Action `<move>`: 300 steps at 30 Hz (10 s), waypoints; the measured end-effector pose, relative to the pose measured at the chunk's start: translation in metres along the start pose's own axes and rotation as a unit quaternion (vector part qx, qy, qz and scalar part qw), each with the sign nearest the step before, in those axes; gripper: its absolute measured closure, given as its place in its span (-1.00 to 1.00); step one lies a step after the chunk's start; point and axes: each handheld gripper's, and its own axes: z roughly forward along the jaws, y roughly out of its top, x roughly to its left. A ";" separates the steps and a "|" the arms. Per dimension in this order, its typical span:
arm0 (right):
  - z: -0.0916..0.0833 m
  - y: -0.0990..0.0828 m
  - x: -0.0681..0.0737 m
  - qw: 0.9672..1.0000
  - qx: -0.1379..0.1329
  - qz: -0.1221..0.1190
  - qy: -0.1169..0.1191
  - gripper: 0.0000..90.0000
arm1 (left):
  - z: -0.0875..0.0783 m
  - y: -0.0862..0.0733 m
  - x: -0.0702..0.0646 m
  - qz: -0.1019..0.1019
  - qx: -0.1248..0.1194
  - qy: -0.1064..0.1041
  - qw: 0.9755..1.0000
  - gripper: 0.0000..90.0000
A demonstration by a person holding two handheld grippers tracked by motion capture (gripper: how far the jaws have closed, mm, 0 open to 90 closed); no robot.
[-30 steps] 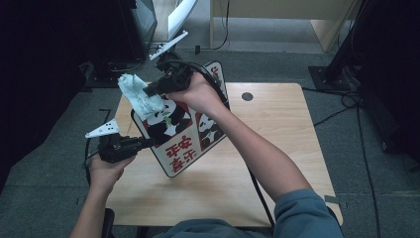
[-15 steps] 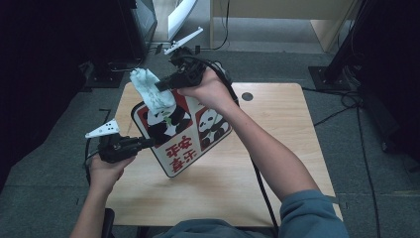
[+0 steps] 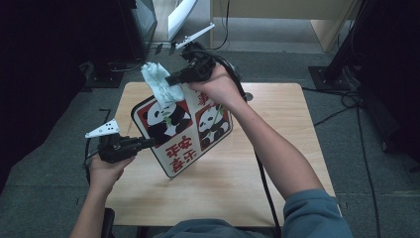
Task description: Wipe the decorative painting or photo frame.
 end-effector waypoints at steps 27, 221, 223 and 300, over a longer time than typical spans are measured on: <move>-0.014 -0.005 -0.022 1.000 -0.010 0.021 -0.019 0.85 | 0.000 0.000 -0.001 0.002 0.001 0.001 1.000 0.76; -0.022 -0.181 -0.127 0.976 0.012 0.154 -0.153 0.90 | -0.001 -0.001 0.001 0.002 0.002 0.004 1.000 0.76; -0.020 -0.187 -0.127 0.976 0.008 0.153 -0.155 0.90 | -0.001 -0.001 0.001 0.002 0.002 0.003 1.000 0.76; -0.051 -0.280 -0.134 0.956 -0.057 0.195 -0.212 0.89 | -0.020 -0.011 0.001 0.007 0.034 0.026 0.999 0.37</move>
